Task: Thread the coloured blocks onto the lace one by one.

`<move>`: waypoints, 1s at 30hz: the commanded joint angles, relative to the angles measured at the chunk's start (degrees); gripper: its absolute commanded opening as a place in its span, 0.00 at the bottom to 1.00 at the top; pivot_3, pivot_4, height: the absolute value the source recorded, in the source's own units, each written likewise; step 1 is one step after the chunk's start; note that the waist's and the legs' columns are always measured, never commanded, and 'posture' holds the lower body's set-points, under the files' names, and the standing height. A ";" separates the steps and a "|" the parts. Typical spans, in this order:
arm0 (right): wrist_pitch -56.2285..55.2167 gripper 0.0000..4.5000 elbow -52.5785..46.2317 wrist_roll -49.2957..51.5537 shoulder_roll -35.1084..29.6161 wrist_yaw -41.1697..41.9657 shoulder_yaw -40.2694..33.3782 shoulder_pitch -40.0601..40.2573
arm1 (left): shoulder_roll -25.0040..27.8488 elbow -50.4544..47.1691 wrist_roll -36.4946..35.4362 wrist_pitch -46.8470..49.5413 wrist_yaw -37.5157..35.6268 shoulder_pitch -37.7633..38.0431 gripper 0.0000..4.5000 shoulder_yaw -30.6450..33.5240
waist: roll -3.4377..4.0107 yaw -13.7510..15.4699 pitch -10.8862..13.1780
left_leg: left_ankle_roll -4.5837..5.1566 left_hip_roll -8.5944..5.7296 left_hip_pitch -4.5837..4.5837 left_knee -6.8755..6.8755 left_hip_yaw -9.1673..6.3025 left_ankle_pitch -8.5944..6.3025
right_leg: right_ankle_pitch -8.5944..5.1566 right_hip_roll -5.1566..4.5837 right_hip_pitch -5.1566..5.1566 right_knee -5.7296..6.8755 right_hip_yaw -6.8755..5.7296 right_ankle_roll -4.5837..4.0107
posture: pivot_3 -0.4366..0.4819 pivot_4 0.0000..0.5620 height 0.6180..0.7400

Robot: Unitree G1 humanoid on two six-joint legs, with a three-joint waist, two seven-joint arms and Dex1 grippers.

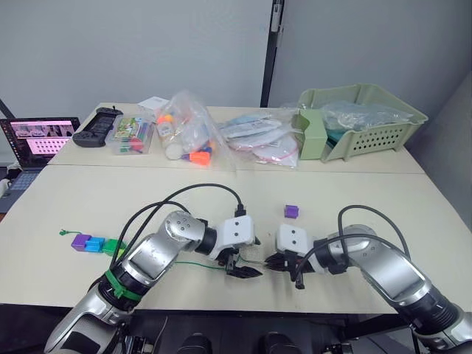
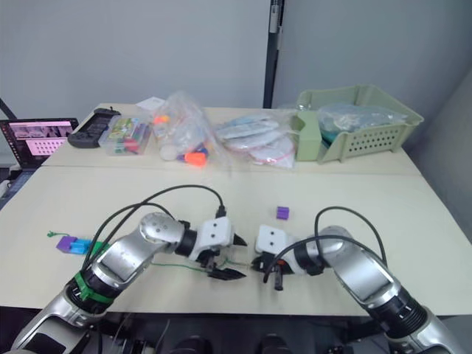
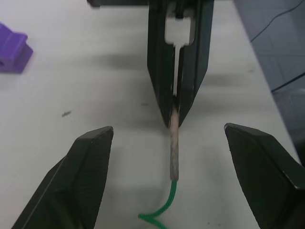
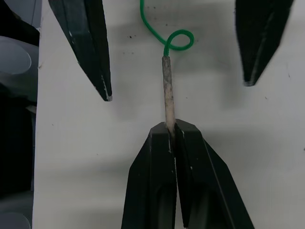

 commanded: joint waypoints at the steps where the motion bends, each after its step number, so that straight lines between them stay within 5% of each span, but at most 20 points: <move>1: 0.57 0.00 -1.15 0.03 0.47 -0.50 -0.37 -0.94 | -0.06 -1.29 0.61 1.39 0.10 -1.12 0.63 -0.23 | 0.00 0.09 0.00 | 0.00 -0.01 -0.01 0.00 0.01 0.00 | 0.00 -0.01 0.01 -0.01 0.00 0.00 | 0.48 0.27 1.00; 10: 1.21 0.00 -1.33 0.08 0.40 -0.73 -0.58 -1.01 | -0.13 -1.05 2.04 1.58 -0.16 -1.58 0.01 -0.24 | 0.00 0.22 0.00 | 0.00 -0.04 -0.02 0.02 0.01 0.00 | 0.00 -0.04 0.03 -0.03 0.00 0.01 | 0.48 0.27 1.00; 24: 2.50 0.00 -2.26 1.10 0.86 -0.72 -1.19 -0.26 | -0.63 -0.86 1.66 1.26 0.02 -1.55 0.01 0.14 | 0.00 0.22 0.00 | 0.00 -0.04 -0.02 0.02 0.00 0.00 | 0.00 -0.04 0.03 -0.03 0.00 0.00 | 0.48 0.27 1.00; 30: 8.62 0.45 -8.77 6.38 2.54 -7.08 -12.55 6.79 | 1.19 -0.67 1.57 0.07 -1.13 -1.11 0.00 0.81 | 0.00 0.35 0.00 | 0.00 -0.05 -0.07 0.02 -0.05 0.00 | 0.00 -0.05 0.03 -0.03 0.00 0.01 | 0.48 0.27 1.00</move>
